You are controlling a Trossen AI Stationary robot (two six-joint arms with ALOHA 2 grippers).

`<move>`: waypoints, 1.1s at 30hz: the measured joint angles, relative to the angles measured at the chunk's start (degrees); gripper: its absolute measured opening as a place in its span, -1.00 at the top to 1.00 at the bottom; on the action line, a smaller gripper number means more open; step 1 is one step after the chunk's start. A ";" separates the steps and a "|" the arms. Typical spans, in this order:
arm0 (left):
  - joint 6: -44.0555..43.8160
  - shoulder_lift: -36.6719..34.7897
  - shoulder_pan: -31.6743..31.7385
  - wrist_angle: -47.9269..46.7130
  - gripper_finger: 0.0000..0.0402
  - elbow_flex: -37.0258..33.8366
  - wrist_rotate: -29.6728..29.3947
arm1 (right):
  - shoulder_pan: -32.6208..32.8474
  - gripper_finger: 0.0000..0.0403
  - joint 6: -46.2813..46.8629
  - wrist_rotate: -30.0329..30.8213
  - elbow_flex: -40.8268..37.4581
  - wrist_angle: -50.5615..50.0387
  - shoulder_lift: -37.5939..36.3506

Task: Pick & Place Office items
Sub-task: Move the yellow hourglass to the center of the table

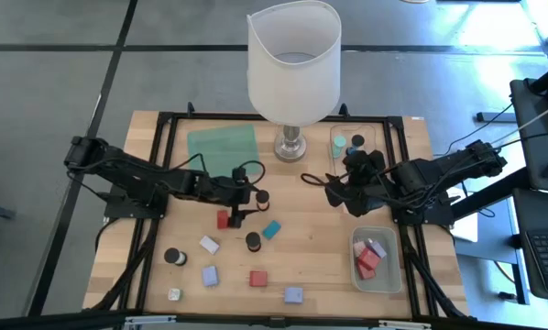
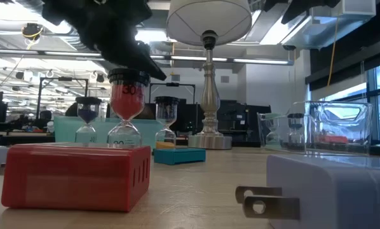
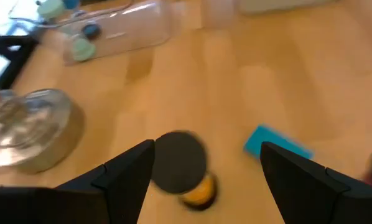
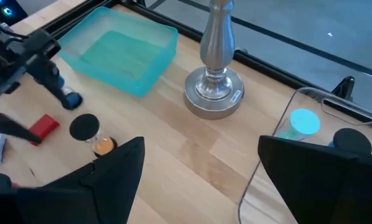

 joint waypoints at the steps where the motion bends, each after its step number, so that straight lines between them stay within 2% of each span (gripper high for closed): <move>1: 0.91 0.42 0.00 0.01 -0.44 0.00 -1.03 | 0.00 -0.58 0.00 0.00 0.00 0.00 0.00; 8: 2.91 4.99 0.00 0.62 -0.45 -0.04 -1.41 | -0.27 -0.58 -0.04 0.00 0.00 0.02 0.00; 14: 3.15 7.95 1.34 3.11 -0.45 0.02 -5.79 | -1.38 -0.58 -0.75 0.02 0.00 0.02 0.02; 22: 0.87 8.57 2.29 6.51 -0.45 -0.09 -0.76 | -2.01 -0.58 -1.79 0.00 0.00 0.02 0.02; 33: 0.91 8.57 1.33 6.64 -0.44 -0.09 -1.19 | -2.49 -0.58 -3.52 0.02 0.00 0.00 0.02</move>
